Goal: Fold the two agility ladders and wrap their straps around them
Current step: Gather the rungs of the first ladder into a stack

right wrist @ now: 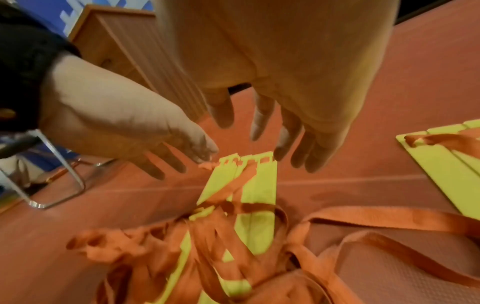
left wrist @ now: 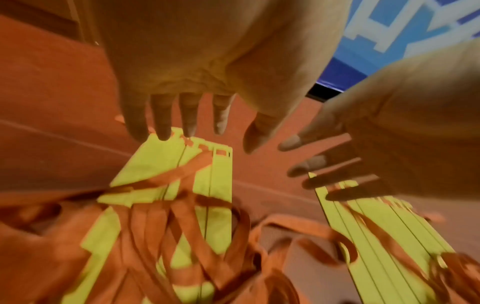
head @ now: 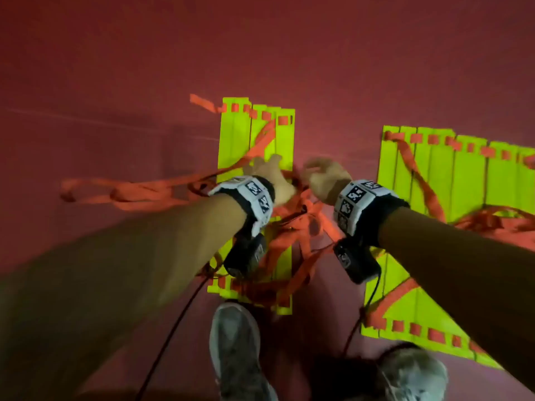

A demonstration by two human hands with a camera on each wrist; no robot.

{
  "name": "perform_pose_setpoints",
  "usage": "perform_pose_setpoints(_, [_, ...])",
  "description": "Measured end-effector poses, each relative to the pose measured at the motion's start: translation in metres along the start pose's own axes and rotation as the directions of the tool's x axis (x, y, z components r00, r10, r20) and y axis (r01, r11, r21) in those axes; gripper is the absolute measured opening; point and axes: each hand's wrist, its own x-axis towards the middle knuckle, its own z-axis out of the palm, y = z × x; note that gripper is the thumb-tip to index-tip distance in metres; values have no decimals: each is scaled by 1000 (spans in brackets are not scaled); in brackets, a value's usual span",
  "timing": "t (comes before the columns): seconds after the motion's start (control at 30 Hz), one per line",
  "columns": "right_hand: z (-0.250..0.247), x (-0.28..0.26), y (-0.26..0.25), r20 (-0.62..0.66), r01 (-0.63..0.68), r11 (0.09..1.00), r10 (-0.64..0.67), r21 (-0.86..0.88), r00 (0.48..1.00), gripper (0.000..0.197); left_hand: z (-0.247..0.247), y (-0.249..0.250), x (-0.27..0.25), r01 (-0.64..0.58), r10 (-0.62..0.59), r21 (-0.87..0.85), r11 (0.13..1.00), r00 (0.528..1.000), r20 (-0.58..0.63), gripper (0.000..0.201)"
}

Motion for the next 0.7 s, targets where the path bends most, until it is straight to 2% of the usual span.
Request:
perform_pose_setpoints(0.07, [4,22,11,-14,30,977,-34,-213,999,24,28,0,9,-115,108,77,990,990,93,102])
perform_pose_setpoints(0.13, [0,37,22,-45,-16,875,-6,-484,999,37,63,-1,18,-228,195,211,951,966,168,119])
perform_pose_setpoints(0.23, [-1,40,34,71,-21,769,86,-639,994,51,100,-12,31,-315,264,297,901,943,202,126])
perform_pose_setpoints(0.33, [-3,43,44,227,85,743,91,-664,970,46,119,-20,23,-332,284,495,803,943,172,102])
perform_pose_setpoints(0.4, [-3,37,43,320,149,782,68,-605,945,36,122,-25,16,-361,348,610,705,926,146,82])
perform_pose_setpoints(0.47, [4,30,43,388,187,849,23,-494,921,25,112,-29,12,-412,418,662,625,894,162,72])
perform_pose_setpoints(0.53, [9,30,42,394,211,872,-23,-441,919,23,98,-31,17,-495,475,671,552,848,235,70])
perform_pose_setpoints(0.57, [12,27,42,389,244,867,-64,-434,919,16,91,-32,18,-514,473,662,545,841,263,69])
perform_pose_setpoints(0.63, [15,21,42,401,297,862,-123,-411,908,6,77,-35,18,-486,395,662,571,869,299,72])
perform_pose_setpoints(0.7, [15,14,44,428,352,826,-152,-441,891,29,61,-40,17,-429,296,681,593,903,311,84])
